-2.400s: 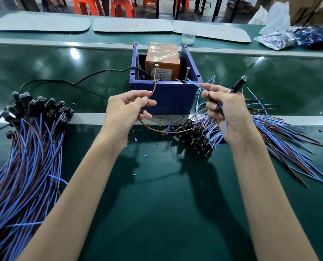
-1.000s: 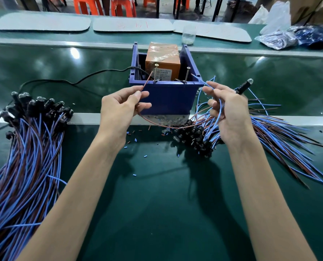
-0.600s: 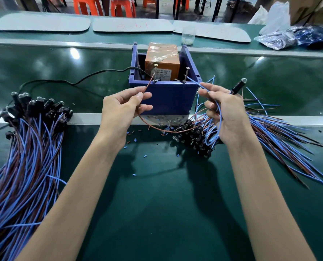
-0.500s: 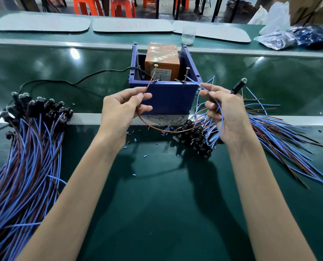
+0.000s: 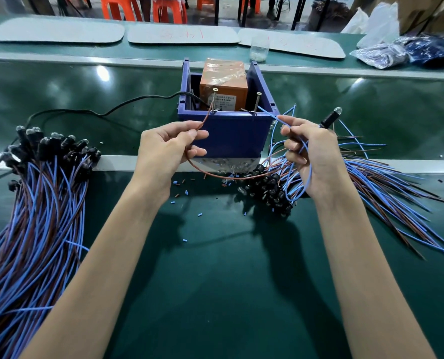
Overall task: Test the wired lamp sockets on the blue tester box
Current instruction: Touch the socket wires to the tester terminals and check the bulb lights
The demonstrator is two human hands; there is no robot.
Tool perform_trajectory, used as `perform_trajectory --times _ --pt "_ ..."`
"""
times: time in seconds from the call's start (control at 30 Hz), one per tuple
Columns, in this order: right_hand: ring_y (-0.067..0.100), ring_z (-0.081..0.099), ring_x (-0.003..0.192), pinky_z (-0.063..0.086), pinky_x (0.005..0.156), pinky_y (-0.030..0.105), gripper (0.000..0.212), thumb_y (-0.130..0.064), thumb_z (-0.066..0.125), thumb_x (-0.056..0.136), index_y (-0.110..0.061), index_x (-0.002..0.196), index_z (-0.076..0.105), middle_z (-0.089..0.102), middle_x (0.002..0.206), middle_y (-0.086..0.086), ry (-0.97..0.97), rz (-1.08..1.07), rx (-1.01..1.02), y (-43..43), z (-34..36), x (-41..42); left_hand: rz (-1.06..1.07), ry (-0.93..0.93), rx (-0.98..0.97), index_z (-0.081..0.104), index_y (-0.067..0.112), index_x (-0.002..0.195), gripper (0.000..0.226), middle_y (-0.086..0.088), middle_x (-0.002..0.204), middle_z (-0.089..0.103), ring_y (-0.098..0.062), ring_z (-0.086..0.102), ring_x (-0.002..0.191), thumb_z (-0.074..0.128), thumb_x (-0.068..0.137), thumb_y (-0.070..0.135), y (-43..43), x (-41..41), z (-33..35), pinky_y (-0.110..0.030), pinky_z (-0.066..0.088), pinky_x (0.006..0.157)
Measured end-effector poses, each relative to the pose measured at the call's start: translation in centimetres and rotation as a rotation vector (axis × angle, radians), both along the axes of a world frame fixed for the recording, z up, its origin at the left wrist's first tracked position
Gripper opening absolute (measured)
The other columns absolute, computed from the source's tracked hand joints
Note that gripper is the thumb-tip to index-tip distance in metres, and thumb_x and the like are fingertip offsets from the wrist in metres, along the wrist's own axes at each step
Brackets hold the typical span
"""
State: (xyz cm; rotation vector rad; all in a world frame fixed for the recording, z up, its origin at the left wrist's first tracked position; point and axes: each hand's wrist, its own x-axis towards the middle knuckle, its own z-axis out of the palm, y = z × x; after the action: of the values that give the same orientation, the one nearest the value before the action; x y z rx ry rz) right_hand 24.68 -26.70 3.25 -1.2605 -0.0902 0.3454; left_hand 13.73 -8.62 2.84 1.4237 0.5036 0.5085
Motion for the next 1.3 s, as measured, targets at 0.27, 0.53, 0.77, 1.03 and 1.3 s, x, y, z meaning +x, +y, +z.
perform_trajectory --times 0.27,0.53,0.77,1.03,1.3 --pt "0.001 0.035 0.042 0.017 0.034 0.013 0.033 0.004 0.032 0.093 -0.006 0.092 0.063 0.051 0.066 -0.002 -0.001 0.002 -0.003 0.01 -0.05 -0.02 -0.012 0.016 0.013 0.072 0.015 0.086 0.023 0.004 0.076 0.075 -0.005 0.060 0.050 0.055 0.093 0.002 0.04 -0.03 -0.01 -0.011 0.046 0.053" --pt "0.002 0.035 0.043 0.018 0.035 0.013 0.033 0.003 0.032 0.093 -0.006 0.093 0.063 0.050 0.067 -0.002 -0.009 0.007 -0.005 -0.03 -0.04 -0.05 -0.034 0.039 0.038 0.072 0.017 0.085 0.023 0.004 0.077 0.075 -0.005 0.060 0.051 0.056 0.092 0.002 0.27 -0.14 0.04 -0.011 0.046 0.054" --pt "0.001 0.034 0.042 0.016 0.034 0.013 0.032 0.004 0.032 0.093 -0.005 0.092 0.062 0.049 0.067 -0.002 0.004 0.011 -0.003 0.09 -0.01 -0.04 -0.039 0.036 0.044 0.072 0.015 0.086 0.023 0.003 0.077 0.075 -0.005 0.059 0.050 0.055 0.092 0.001 0.23 -0.20 -0.01 -0.011 0.046 0.054" --pt "0.001 0.033 0.042 0.017 0.034 0.012 0.032 0.005 0.031 0.092 -0.005 0.091 0.062 0.045 0.065 -0.002 0.001 0.019 0.006 0.03 0.05 -0.10 -0.047 0.042 0.043 0.072 0.014 0.087 0.023 0.004 0.076 0.075 -0.005 0.059 0.050 0.055 0.092 0.001 0.26 -0.15 0.04 -0.011 0.046 0.054" --pt "0.002 0.032 0.044 0.016 0.035 0.013 0.032 0.005 0.032 0.091 -0.005 0.089 0.063 0.045 0.065 -0.002 -0.014 0.018 -0.017 0.03 0.02 -0.16 -0.048 0.044 0.048 0.072 0.015 0.086 0.023 0.004 0.076 0.075 -0.004 0.059 0.050 0.055 0.092 0.002 0.27 -0.09 -0.06 -0.011 0.046 0.054"
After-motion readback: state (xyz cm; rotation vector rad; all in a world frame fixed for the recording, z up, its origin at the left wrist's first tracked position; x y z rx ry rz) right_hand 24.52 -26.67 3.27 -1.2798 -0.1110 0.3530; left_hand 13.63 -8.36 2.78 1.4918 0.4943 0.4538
